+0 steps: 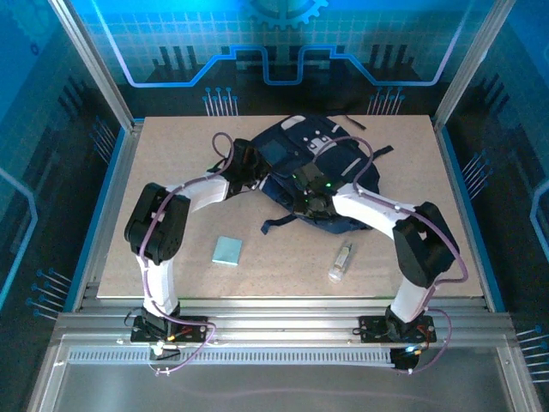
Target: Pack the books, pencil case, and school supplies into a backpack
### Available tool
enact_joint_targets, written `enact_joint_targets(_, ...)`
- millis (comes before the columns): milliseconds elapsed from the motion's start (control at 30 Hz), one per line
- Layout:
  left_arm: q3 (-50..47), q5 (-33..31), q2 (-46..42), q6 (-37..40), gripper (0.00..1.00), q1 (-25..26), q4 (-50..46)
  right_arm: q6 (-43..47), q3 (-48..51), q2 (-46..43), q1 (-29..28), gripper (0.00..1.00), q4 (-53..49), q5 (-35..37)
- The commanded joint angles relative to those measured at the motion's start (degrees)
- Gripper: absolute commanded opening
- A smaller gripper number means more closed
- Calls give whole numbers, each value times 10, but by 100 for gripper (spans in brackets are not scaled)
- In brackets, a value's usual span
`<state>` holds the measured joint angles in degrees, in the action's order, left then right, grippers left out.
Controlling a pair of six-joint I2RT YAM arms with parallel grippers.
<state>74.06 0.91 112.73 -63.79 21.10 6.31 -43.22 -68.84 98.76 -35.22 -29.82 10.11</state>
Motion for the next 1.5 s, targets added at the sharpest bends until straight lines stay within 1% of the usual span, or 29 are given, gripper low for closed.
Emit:
enact_joint_targets(0,49,-34,15,35,0,-32,24,60,30,-44,21,0,-66,-23)
enact_joint_targets(100,89,-30,41,60,0,-48,4,90,51,-77,52,0,-94,-29)
enact_joint_targets(167,124,-16,62,77,0,-57,-13,103,62,-101,72,0,-103,-35)
enact_joint_targets(233,155,6,82,87,0,-65,-29,107,71,-117,88,0,-93,-61)
enact_joint_targets(333,182,50,94,89,0,-69,-47,92,74,-117,93,0,-38,-122)
enact_joint_targets(367,180,64,91,82,8,-68,-47,82,69,-106,92,0,-12,-146)
enact_joint_targets(467,157,98,65,62,48,-66,-56,63,43,-72,89,0,46,-192)
enact_joint_targets(500,143,107,50,57,55,-64,-60,61,30,-60,87,0,58,-204)
enact_joint_targets(567,99,116,16,45,62,-59,-54,58,5,-42,82,0,71,-217)
enact_joint_targets(600,72,119,-8,37,63,-55,-44,59,-12,-32,78,0,77,-226)
enact_joint_targets(667,14,119,-48,14,64,-44,-19,61,-37,-18,71,0,81,-234)
enact_joint_targets(767,-58,108,-96,-12,64,-15,0,62,-68,3,62,0,85,-248)
enact_joint_targets(900,-110,104,-116,-63,65,13,33,58,-83,19,56,0,92,-273)
enact_joint_targets(967,-104,105,-105,-74,64,17,48,53,-78,20,52,0,103,-286)
enact_joint_targets(1033,-78,102,-87,-65,63,22,42,46,-69,17,47,0,118,-302)
enact_joint_targets(1133,-31,102,-52,-42,56,30,25,45,-56,7,38,0,126,-301)
enact_joint_targets(1167,-20,104,-39,-40,50,31,23,45,-52,2,36,0,126,-300)
enact_joint_targets(1267,-19,114,-14,-52,28,31,40,49,-35,-13,37,0,116,-286)
enact_joint_targets(1400,-34,107,-14,-48,2,28,54,65,-10,-37,41,0,98,-261)
enact_joint_targets(1433,-35,107,-16,-46,0,26,55,70,-6,-40,43,0,90,-255)
enact_joint_targets(1467,-35,108,-20,-42,0,23,56,77,-1,-42,46,0,78,-245)
